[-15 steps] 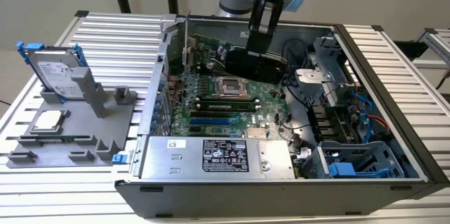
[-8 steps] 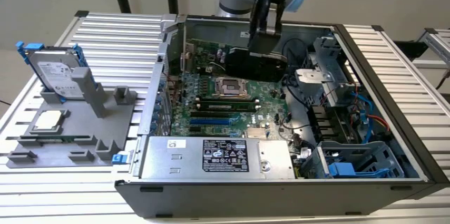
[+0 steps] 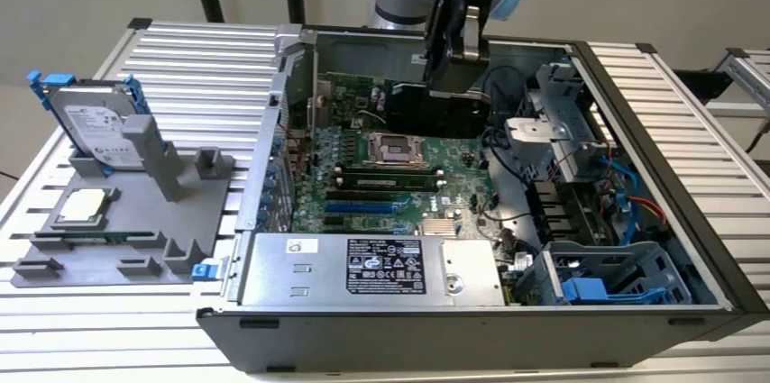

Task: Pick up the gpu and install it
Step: 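Insert the gpu into the slot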

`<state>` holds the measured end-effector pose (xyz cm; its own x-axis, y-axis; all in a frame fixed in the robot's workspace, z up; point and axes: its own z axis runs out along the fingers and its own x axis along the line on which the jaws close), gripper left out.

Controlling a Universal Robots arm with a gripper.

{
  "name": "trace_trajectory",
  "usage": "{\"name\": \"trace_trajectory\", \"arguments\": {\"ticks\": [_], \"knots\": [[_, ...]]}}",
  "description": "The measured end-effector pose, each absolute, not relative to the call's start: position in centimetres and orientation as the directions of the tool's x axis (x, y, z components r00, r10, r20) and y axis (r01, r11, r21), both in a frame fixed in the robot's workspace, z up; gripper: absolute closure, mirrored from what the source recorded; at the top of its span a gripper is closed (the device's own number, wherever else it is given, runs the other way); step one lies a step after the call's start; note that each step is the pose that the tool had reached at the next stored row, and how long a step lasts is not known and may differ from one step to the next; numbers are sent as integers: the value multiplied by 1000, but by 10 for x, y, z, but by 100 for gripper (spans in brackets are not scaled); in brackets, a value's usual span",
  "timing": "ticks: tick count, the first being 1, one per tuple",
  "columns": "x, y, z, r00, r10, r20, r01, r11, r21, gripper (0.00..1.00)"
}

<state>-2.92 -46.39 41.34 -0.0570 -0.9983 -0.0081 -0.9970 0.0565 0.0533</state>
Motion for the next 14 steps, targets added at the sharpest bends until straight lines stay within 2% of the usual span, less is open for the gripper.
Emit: {"name": "trace_trajectory", "arguments": {"ticks": [14], "knots": [[-29,-464,401,-46,-999,-18,-999,46,30,100]]}}
